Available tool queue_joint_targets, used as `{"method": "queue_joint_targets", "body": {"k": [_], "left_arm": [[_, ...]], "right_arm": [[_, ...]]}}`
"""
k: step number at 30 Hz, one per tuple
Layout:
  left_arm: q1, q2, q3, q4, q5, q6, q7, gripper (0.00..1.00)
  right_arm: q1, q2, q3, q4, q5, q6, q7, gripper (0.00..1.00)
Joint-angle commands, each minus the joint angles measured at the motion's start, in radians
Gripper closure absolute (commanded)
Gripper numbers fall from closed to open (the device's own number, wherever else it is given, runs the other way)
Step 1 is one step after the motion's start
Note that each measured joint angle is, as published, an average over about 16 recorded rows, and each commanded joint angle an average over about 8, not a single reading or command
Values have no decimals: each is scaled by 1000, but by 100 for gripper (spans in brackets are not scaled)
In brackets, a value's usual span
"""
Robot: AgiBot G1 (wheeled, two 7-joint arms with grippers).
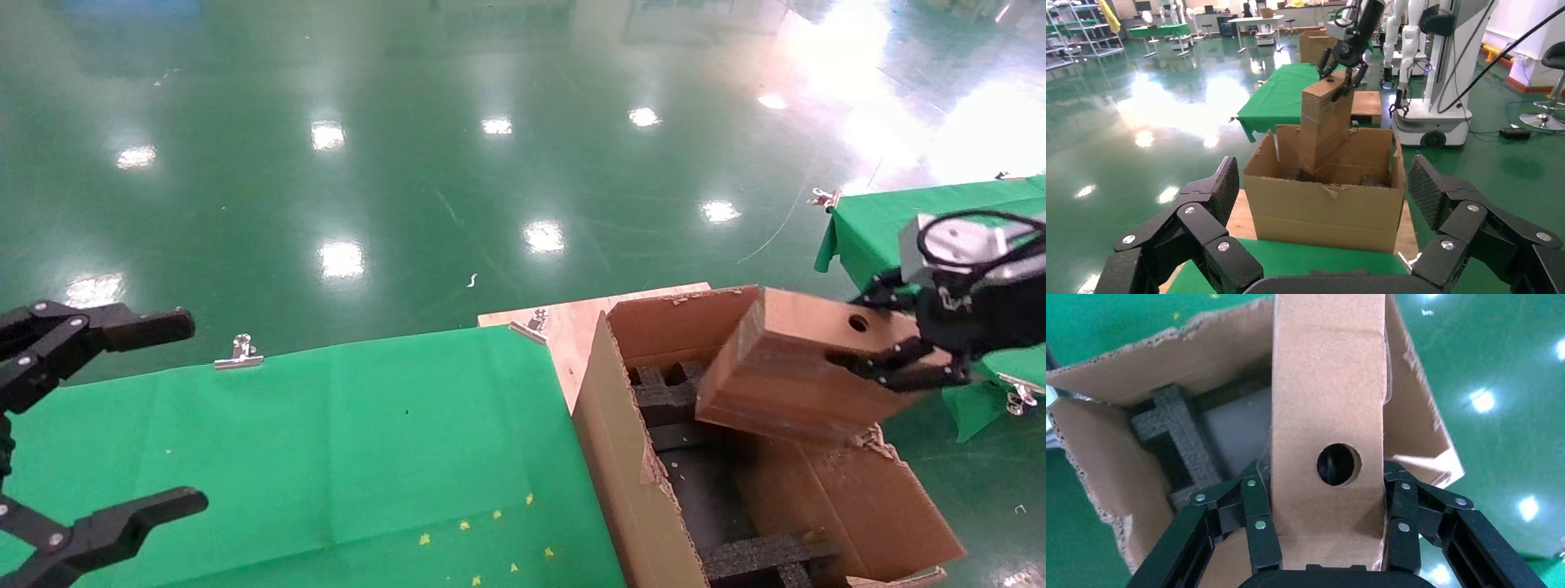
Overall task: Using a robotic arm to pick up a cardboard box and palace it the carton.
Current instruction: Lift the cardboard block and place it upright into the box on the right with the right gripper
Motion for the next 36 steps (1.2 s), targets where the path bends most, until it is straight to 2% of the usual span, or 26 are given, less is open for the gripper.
{"method": "queue_joint_targets", "body": {"k": [1,16,21,26,32,36], "left_arm": [[0,0,0,0,0,0,0,0],[0,0,0,0,0,0,0,0],[0,0,0,0,0,0,0,0],[0,0,0,0,0,0,0,0],[0,0,0,0,0,0,0,0],[0,0,0,0,0,0,0,0]], "right_arm": [[-12,18,-18,-13,10,4,-1,100],[-41,31,-35,-12,35,24,6,100],[-66,41,-37,0,46,54,46,100],[-116,87,-48,74,64,139,190,100],[-164,166,-68,236,90,230,447,100],[-185,207,-83,340,74,329,627,100]]}}
